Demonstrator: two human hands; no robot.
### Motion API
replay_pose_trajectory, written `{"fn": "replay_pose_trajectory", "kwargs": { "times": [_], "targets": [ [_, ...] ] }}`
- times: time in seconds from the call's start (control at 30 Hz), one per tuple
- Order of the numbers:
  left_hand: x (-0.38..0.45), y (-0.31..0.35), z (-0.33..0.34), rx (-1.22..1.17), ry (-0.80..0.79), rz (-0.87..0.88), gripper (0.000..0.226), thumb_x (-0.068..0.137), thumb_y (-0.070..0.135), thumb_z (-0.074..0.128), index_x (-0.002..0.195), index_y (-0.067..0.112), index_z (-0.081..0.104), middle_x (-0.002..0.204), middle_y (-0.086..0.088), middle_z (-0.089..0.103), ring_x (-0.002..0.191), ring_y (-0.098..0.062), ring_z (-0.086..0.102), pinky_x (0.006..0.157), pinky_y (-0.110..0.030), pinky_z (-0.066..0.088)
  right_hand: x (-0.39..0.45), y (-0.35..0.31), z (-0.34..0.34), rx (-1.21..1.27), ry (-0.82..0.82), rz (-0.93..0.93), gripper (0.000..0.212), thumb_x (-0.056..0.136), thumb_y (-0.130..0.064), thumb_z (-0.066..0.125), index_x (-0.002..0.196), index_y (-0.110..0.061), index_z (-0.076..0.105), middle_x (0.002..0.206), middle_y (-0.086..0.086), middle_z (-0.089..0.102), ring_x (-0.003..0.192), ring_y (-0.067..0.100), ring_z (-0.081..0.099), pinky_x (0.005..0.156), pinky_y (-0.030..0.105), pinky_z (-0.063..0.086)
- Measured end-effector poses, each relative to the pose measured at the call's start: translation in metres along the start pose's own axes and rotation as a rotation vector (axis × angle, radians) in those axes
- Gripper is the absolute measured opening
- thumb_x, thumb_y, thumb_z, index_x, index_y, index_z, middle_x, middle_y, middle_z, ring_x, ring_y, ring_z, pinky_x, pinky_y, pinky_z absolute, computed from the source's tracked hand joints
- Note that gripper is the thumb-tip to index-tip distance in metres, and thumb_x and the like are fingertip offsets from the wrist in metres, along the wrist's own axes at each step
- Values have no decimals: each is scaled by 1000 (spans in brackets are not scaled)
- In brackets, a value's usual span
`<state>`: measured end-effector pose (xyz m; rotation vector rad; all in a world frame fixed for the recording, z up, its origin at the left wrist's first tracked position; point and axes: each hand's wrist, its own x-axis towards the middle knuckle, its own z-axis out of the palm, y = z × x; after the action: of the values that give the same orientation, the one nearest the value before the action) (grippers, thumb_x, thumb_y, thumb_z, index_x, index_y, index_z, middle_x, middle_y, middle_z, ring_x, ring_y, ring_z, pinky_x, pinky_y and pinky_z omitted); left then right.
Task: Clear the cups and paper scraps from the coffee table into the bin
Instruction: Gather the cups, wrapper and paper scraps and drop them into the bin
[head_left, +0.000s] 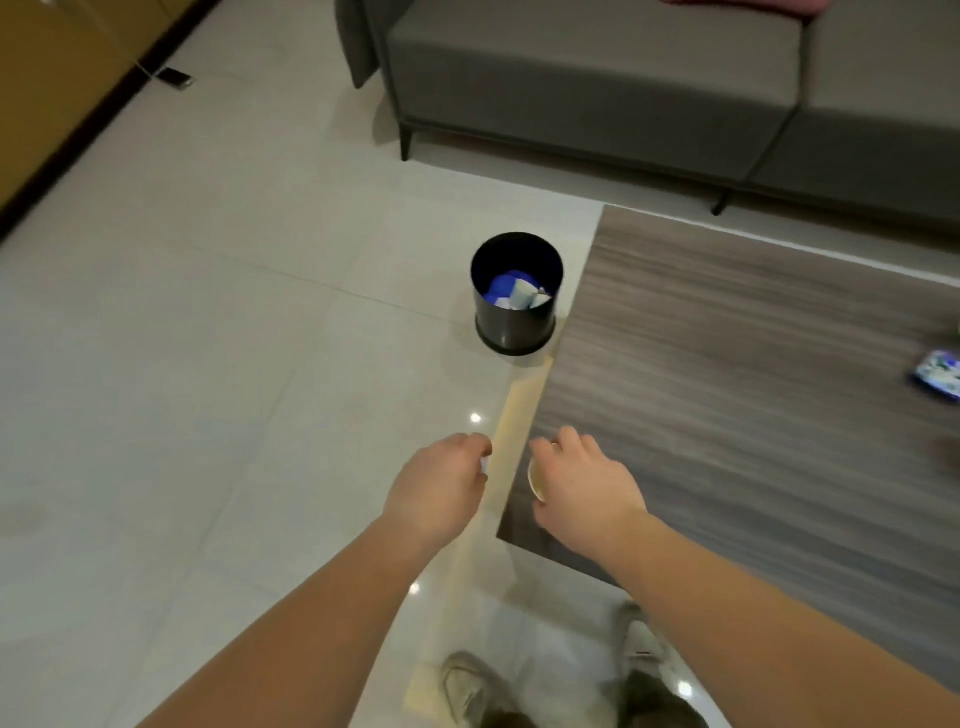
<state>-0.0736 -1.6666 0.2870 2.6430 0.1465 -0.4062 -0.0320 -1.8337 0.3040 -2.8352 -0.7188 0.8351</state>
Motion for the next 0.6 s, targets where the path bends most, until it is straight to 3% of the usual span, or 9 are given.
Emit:
{"fn": "replay_pose_trajectory", "kwargs": {
  "times": [0.3, 0.6],
  "targets": [
    [-16, -119, -46, -39, 42, -117, 21, 91, 17, 52, 111, 22, 59, 100, 8, 63, 87, -17, 61, 78, -35, 51, 69, -112, -1, -55, -31, -90, 38, 89, -20, 56, 123, -18, 40, 121, 7, 39, 111, 26, 43, 67, 32, 40],
    [64, -184, -83, -19, -32, -129, 24, 91, 18, 51, 113, 24, 58, 104, 9, 62, 88, -16, 59, 77, -31, 49, 162, -137, -19, 26, -35, -19, 43, 88, -25, 59, 127, -20, 40, 121, 5, 42, 108, 24, 46, 81, 34, 52]
  ]
}}
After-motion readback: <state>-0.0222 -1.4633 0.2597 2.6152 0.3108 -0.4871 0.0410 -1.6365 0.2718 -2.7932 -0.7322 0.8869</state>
